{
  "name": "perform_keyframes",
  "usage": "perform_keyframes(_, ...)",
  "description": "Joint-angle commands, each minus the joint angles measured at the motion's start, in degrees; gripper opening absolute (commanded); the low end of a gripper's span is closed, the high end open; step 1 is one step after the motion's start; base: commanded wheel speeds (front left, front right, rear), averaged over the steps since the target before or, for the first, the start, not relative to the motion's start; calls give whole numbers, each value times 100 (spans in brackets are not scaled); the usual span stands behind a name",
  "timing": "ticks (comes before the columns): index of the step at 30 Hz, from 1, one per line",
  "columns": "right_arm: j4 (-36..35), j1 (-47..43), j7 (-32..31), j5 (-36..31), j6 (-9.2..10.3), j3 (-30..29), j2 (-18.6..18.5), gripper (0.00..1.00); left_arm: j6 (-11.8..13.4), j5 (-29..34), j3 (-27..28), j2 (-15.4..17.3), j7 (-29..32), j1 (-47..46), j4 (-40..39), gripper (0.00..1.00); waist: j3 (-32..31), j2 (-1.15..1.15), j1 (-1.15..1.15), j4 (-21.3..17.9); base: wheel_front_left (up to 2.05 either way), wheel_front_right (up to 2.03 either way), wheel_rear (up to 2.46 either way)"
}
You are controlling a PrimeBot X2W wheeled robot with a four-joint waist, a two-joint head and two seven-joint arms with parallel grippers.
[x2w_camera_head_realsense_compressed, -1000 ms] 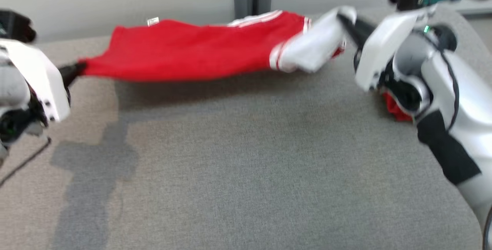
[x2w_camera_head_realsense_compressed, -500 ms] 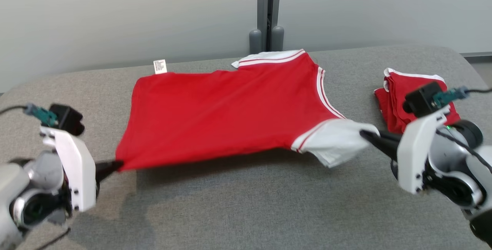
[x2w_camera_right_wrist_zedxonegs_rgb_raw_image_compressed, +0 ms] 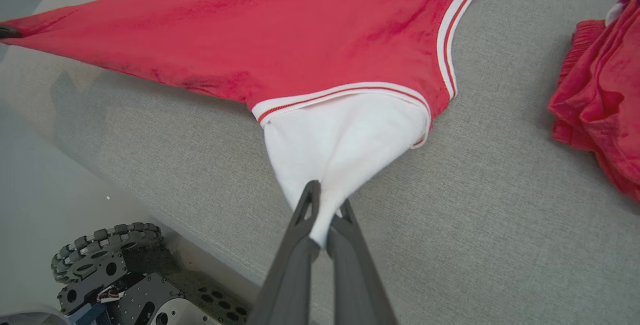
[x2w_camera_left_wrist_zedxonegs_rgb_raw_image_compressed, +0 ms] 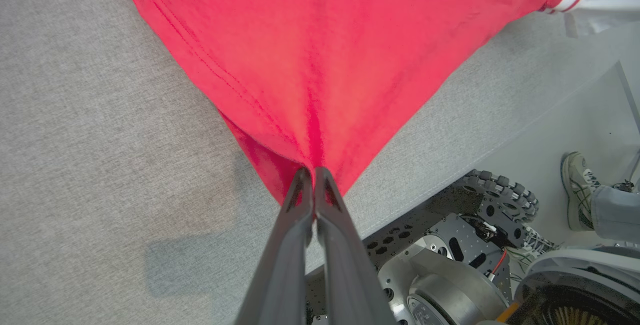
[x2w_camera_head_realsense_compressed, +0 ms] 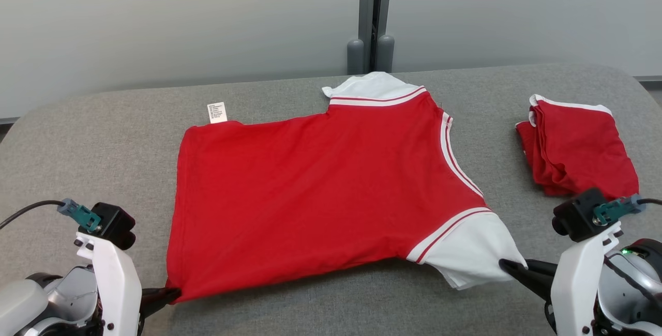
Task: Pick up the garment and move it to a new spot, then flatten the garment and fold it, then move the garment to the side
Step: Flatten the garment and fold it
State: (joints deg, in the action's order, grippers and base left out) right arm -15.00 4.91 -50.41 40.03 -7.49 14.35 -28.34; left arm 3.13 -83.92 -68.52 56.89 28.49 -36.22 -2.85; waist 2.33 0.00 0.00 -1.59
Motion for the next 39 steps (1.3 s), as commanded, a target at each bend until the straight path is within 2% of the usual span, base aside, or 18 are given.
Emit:
perform_keyframes(1,-224,-133,-191,-119,-1,-151,138,0,45,-19,6,22,8,85,-51,0,19,0,0,0,0,0,0)
perform_keyframes(8,-642,-319,-662,-429,-1,-582,561,0,18,-113,-3,89,154,62,-167,0,69,0,0,-2,0,0,0)
perform_keyframes(19,-523,-87,-879,-473,-1,-978,816,0,-34,-137,208,114,140,-223,131,0,300,0,0,-25,0,0,0)
perform_keyframes(25,-27,429,-852,-531,-1,-1189,1027,0,-181,-162,368,33,271,-570,572,0,639,0,0,-37,0,0,0)
perform_keyframes(29,349,867,-847,-565,-1,-1233,1193,0,-323,-190,372,-53,580,-812,834,0,834,0,0,-48,0,0,0)
perform_keyframes(39,1566,2334,-820,-770,-1,-1102,1497,0,-545,-134,415,-617,1373,-1703,1616,0,1422,0,0,-41,0,0,0)
